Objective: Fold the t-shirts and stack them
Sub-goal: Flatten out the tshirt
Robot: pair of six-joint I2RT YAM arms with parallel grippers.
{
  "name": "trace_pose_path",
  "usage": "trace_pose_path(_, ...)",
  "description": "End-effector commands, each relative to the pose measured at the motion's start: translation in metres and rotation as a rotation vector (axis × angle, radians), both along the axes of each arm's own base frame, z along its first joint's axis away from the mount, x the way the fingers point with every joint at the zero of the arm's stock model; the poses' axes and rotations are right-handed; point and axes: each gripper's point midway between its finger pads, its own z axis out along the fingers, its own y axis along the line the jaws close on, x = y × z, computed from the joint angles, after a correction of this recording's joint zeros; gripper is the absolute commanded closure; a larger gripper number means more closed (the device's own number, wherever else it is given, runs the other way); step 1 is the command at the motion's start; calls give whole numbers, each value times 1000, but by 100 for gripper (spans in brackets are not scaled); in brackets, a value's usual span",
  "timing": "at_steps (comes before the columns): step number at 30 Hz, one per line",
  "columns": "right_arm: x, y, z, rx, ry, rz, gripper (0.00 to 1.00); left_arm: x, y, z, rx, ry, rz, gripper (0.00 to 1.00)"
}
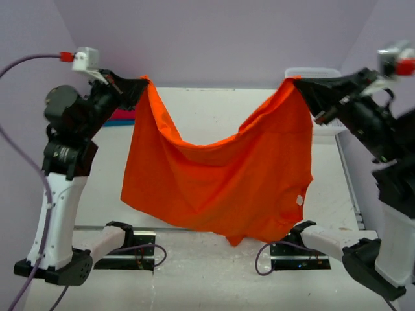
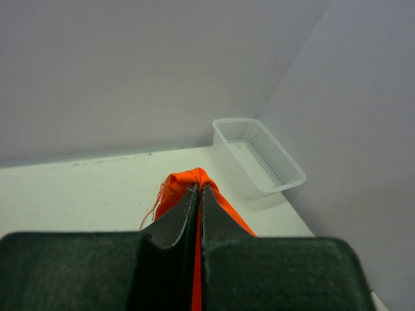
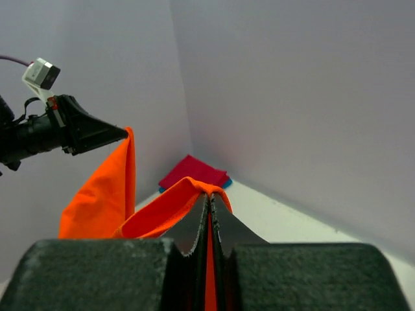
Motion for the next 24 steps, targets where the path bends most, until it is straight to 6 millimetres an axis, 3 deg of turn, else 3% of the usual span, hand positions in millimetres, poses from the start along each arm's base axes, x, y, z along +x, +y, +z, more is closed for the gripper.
trace_pose_path(1,109,28,-71,-56,243,-95,100,78,-12,-102,48,238,42,100)
trace_pose_path(2,123,30,-82,-64,265,-119,100,91,-12,-119,60,265,61,100)
trace_pose_path(3,146,36,-107,-91,326,-136,100,101,-12,-139,72,304,76,100)
trace_pose_path(4,158,37,-117,-98,349,-151,100,116,-11,-180,96,387,94,100)
trace_pose_path(5,169,38,-127,-108,370,-166,100,125,-11,-191,94,381,110,100)
trace_pose_path(6,189,38,-151,-136,418,-197,100,131,-10,-206,99,402,122,100)
trace_pose_path(8,208,38,-169,-147,448,-224,100,144,-7,-250,120,477,159,100)
trace_pose_path(13,262,27,-241,-212,588,-287,100,166,3,-319,165,590,243,100)
trace_pose_path(16,288,15,-272,-260,638,-346,100,177,8,-343,194,621,281,100)
trace_pose_path(17,300,10,-290,-280,672,-362,100,179,9,-347,202,625,286,100)
trace_pose_path(20,323,-3,-310,-302,702,-406,100,187,22,-357,241,633,358,100)
trace_pose_path(24,329,-12,-302,-310,686,-441,100,191,27,-347,251,609,381,100)
